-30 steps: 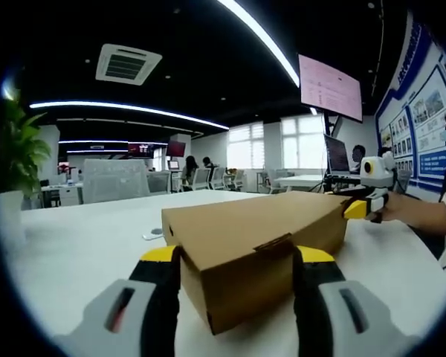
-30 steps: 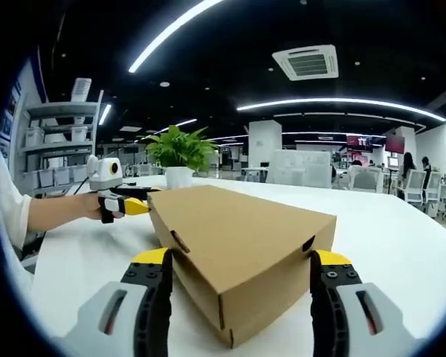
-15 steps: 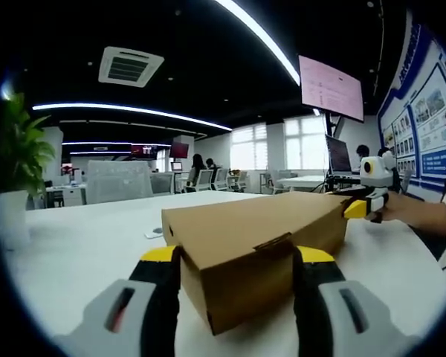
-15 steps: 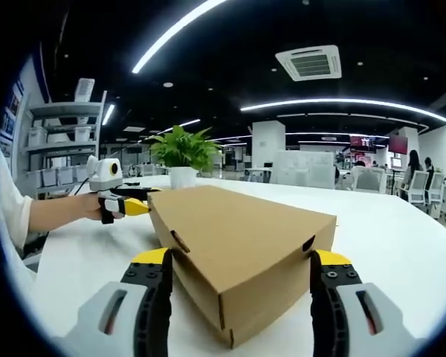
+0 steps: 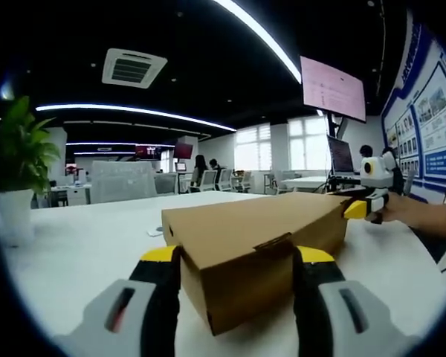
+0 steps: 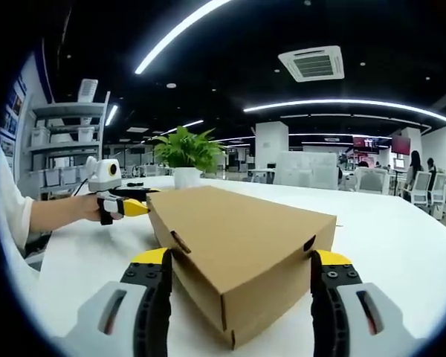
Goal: Operate the shoe box by opening the lid, removing the specified soft item, and placing it in the target area until the item is outside and the box remains undamaged.
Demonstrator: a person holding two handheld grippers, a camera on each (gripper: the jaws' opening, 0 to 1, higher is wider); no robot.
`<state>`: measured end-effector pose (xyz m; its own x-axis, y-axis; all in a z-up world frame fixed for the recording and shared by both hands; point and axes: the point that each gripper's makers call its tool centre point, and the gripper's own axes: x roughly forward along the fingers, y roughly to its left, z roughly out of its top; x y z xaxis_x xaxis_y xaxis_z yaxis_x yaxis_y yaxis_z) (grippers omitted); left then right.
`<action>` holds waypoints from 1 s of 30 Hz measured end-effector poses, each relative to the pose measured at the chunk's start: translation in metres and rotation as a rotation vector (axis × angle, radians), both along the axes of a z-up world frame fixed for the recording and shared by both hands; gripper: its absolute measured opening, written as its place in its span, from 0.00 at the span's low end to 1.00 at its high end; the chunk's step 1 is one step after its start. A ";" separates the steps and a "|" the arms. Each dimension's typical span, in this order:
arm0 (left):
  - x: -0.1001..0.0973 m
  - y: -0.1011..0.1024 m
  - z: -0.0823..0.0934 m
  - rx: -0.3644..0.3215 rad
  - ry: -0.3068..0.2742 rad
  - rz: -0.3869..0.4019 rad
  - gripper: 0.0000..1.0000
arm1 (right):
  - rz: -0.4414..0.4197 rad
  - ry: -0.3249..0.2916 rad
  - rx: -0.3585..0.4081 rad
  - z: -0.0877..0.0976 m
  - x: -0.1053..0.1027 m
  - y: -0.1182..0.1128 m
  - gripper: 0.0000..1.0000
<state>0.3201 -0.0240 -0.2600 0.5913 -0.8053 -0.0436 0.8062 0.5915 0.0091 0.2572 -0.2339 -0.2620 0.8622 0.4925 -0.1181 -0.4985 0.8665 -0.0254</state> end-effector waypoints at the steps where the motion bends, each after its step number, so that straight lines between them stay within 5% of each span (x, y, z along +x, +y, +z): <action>1: 0.000 0.000 0.000 0.000 0.000 0.001 0.62 | 0.000 0.000 0.000 0.000 0.000 0.000 0.78; 30: -0.026 0.019 0.001 -0.007 -0.005 0.072 0.62 | 0.062 0.004 0.000 0.000 -0.015 0.010 0.78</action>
